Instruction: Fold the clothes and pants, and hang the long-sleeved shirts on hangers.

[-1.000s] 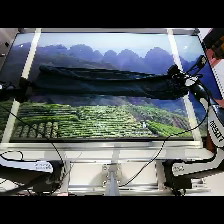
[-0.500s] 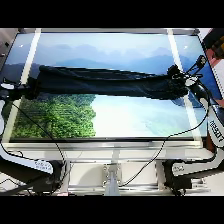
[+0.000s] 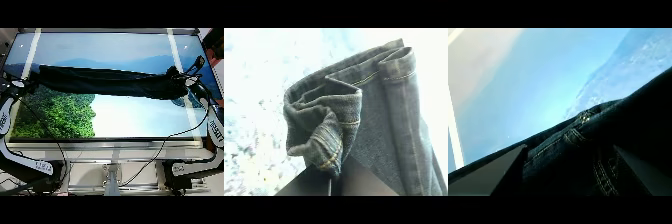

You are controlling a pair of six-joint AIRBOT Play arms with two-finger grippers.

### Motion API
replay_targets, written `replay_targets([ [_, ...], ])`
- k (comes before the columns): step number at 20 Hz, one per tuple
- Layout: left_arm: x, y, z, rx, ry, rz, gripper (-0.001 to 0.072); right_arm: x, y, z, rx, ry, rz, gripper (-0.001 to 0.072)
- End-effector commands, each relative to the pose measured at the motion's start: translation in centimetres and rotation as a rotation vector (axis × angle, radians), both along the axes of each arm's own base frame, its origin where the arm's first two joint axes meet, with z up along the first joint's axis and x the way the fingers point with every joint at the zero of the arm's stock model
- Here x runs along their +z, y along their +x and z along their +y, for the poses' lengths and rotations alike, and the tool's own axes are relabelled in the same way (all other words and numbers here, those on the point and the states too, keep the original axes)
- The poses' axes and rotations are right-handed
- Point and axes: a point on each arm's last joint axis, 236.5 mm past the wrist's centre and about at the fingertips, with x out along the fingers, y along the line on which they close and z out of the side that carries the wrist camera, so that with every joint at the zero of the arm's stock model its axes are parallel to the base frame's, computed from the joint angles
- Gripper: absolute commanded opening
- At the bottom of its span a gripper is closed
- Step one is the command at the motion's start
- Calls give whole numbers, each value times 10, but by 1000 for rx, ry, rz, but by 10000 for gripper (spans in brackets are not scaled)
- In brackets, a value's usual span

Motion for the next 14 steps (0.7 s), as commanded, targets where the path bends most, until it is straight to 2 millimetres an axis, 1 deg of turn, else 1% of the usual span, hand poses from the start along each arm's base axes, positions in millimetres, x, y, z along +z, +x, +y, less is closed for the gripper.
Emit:
replay_targets([
  [1, 22, 4, 2, -4, 45, -40, 17, -8, -7, 8, 38, 8, 49, 592],
  [3, 40, 3, 4, -37, 115, -52, 17, -21, -20, 12, 90, -5, 122, 591],
  [4, 47, 3, 6, -50, 145, -56, 17, -28, -28, 9, 103, -3, 162, 590],
  [6, 55, 2, 6, -60, 169, -63, 17, -37, -43, -9, 77, 40, 224, 590],
  [8, 51, 1, 3, -71, 160, -49, 17, -43, -64, -33, 23, 110, 290, 591],
  [10, 46, -1, 1, -87, 160, -30, 17, -41, -87, -58, -8, 152, 343, 590],
  [12, 43, -3, 0, -107, 177, -11, 17, -30, -105, -84, -46, 166, 350, 590],
  [14, 41, -4, -2, -116, 177, -1, 17, -21, -120, -102, -77, 174, 359, 590],
])
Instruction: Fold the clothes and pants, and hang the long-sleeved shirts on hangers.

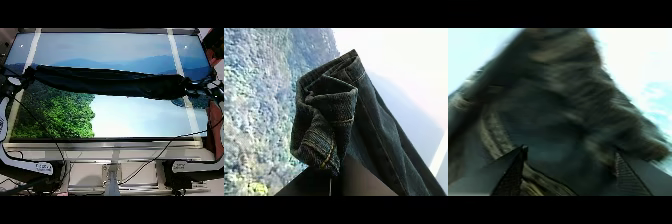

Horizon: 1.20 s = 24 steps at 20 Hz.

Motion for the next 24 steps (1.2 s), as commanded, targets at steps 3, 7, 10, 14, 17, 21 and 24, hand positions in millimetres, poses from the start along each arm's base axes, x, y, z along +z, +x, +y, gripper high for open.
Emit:
replay_targets([
  [3, -6, -5, -5, -31, 4, 38, 17, -2, -47, -17, 2, 71, 106, 591],
  [7, -11, -7, -12, -49, -11, 61, 17, -21, -38, 13, -10, 109, 69, 591],
  [10, -11, -7, -14, -52, -11, 62, 17, -34, -22, 28, -117, 141, -2, 591],
  [14, -11, -7, -14, -52, -11, 61, 17, -64, -16, 34, -347, 253, -2, 592],
  [17, -11, -7, -13, -52, -10, 61, 17, -62, -1, 34, -373, 242, -61, 569],
  [21, -11, -7, -14, -52, -11, 61, 17, -59, 9, 32, -399, 219, -105, 549],
  [24, -11, -6, -14, -53, -11, 61, 17, -58, 22, 39, -397, 214, -128, 418],
])
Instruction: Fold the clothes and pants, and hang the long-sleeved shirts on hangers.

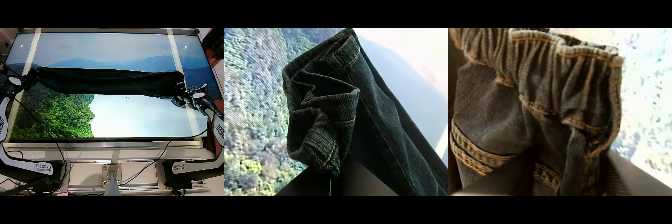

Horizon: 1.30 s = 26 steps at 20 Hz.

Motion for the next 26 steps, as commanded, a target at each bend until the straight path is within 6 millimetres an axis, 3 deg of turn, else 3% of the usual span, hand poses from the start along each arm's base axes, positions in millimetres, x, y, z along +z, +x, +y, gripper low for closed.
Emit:
replay_targets([
  [1, 0, 0, -1, -1, 0, -1, 17, 5, 19, 4, -14, -22, -42, 384],
  [2, 0, 0, -1, -2, 0, -1, 17, 8, 27, 6, -2, -33, -53, 241],
  [4, 0, 0, -2, -4, -2, 2, 17, 19, 38, 2, 36, -92, -79, 53],
  [6, 4, -1, -3, -9, -4, 1, 17, 40, 47, -1, 141, -202, -111, 50],
  [8, 23, -2, -1, -6, 5, -28, 15, 68, 51, -6, 193, -254, -142, 49],
  [12, 89, -5, 11, -3, 27, -115, 12, 131, 44, -24, 257, -243, -173, 49],
  [15, 139, 1, 9, -25, 41, -180, 12, 174, 41, -35, 318, -275, -180, 49],
  [17, 161, 7, 8, -28, 44, -216, 12, 198, 45, -39, 342, -309, -198, 49],
  [20, 173, 10, 10, -24, 55, -244, 12, 221, 54, -44, 329, -347, -245, 49],
  [23, 189, 17, 14, -2, 86, -306, 13, 231, 60, -54, 291, -383, -282, 49],
  [26, 203, 26, -6, -83, 191, -335, 13, 228, 59, -53, 349, -444, -269, 49],
])
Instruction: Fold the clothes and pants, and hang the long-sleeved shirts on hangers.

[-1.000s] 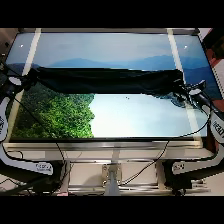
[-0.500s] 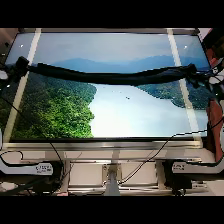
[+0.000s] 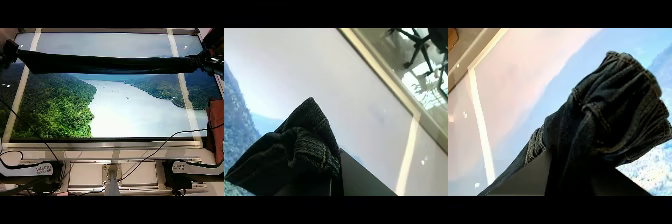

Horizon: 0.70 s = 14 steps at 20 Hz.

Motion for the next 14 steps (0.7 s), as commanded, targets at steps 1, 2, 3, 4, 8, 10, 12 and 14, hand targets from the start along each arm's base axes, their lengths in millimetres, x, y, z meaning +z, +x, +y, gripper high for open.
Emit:
replay_targets([
  [1, 6, 8, -27, -125, 203, 13, 14, -7, -4, -1, 87, -129, 41, 49],
  [2, -18, 2, -41, -232, 319, 118, 13, -23, -12, 1, 139, -175, 107, 50],
  [3, -55, -12, -48, -308, 363, 262, 13, -46, -26, 3, 180, -191, 200, 49],
  [4, -90, -30, -48, -346, 363, 398, 13, -70, -42, 7, 221, -190, 294, 49],
  [8, -181, -99, -37, -322, 228, 723, 13, -155, -119, 16, 329, -181, 623, 49],
  [10, -203, -128, -38, -323, 155, 828, 13, -176, -149, 18, 358, -164, 729, 49],
  [12, -210, -146, -41, -341, 117, 896, 13, -179, -167, 20, 367, -124, 776, 49],
  [14, -213, -159, -39, -296, 74, 951, 14, -176, -178, 20, 372, -108, 808, 49],
])
